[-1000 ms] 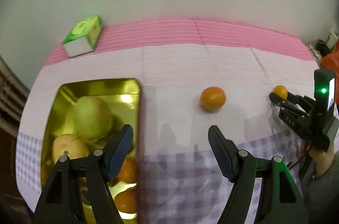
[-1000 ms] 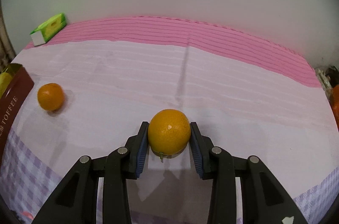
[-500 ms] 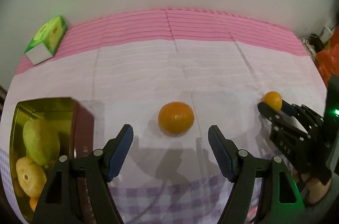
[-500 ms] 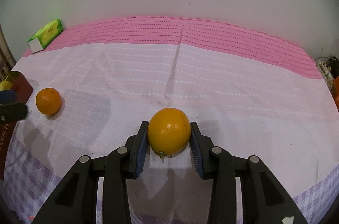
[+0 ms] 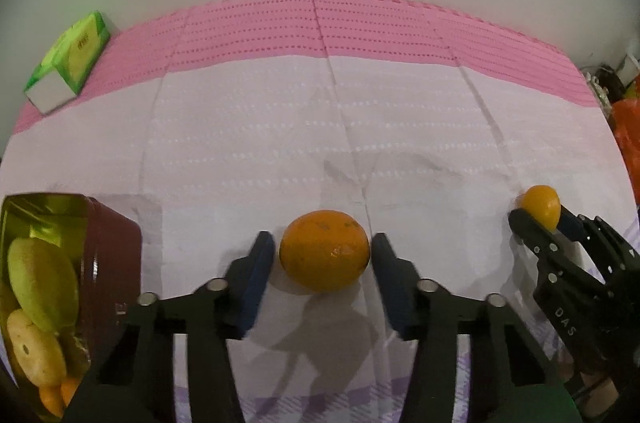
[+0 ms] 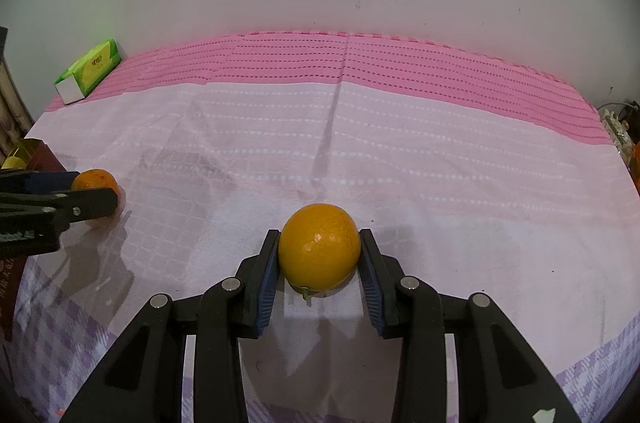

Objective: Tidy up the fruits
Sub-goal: 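Grasp the last tangerine with the left gripper while the right holds the yellow orange, then carry the tangerine into the tin and open the left gripper while the right holds the yellow orange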

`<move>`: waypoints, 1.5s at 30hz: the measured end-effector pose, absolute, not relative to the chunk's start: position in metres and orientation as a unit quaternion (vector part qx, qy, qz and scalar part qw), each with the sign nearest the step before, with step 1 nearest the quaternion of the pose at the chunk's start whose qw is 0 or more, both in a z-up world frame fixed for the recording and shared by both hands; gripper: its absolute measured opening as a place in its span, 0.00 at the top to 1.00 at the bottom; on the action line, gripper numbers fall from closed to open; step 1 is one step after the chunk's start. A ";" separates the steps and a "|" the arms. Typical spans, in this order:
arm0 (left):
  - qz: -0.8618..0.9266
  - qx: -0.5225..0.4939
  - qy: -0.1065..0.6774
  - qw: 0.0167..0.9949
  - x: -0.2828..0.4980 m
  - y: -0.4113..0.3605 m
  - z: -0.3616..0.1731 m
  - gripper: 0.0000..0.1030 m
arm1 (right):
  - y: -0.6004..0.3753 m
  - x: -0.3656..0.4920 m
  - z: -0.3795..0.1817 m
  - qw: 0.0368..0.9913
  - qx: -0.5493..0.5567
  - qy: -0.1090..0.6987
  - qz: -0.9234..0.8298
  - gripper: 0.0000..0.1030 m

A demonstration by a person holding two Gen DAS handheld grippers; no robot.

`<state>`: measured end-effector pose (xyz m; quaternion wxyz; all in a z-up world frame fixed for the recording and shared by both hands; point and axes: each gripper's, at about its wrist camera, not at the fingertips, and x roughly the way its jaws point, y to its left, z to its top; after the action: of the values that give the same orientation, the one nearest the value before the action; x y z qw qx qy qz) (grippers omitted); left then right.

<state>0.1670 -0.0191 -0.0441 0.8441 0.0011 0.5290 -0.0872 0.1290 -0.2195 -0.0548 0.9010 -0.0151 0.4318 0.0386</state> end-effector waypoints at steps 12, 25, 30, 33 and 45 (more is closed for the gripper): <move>-0.087 0.004 0.524 0.847 0.139 -0.014 -0.038 0.57 | -0.219 0.129 -0.055 0.901 -0.015 0.432 0.039 0.65; -0.082 0.015 0.513 0.854 0.093 -0.002 -0.014 0.57 | -0.219 0.129 -0.055 0.901 -0.016 0.432 0.038 0.65; -0.075 0.010 0.511 0.857 0.080 0.013 0.000 0.57 | -0.219 0.129 -0.055 0.901 -0.016 0.432 0.038 0.65; -0.070 0.003 0.506 0.860 0.074 0.024 0.009 0.57 | -0.219 0.129 -0.055 0.901 -0.016 0.432 0.038 0.65; -0.004 -0.021 0.493 0.870 0.066 0.094 0.028 0.57 | -0.219 0.129 -0.056 0.901 -0.018 0.432 0.038 0.65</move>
<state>0.0658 0.0944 0.0276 0.8698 -0.0215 0.4929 -0.0036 0.1294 -0.2187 -0.0556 0.9010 -0.0176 0.4317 0.0381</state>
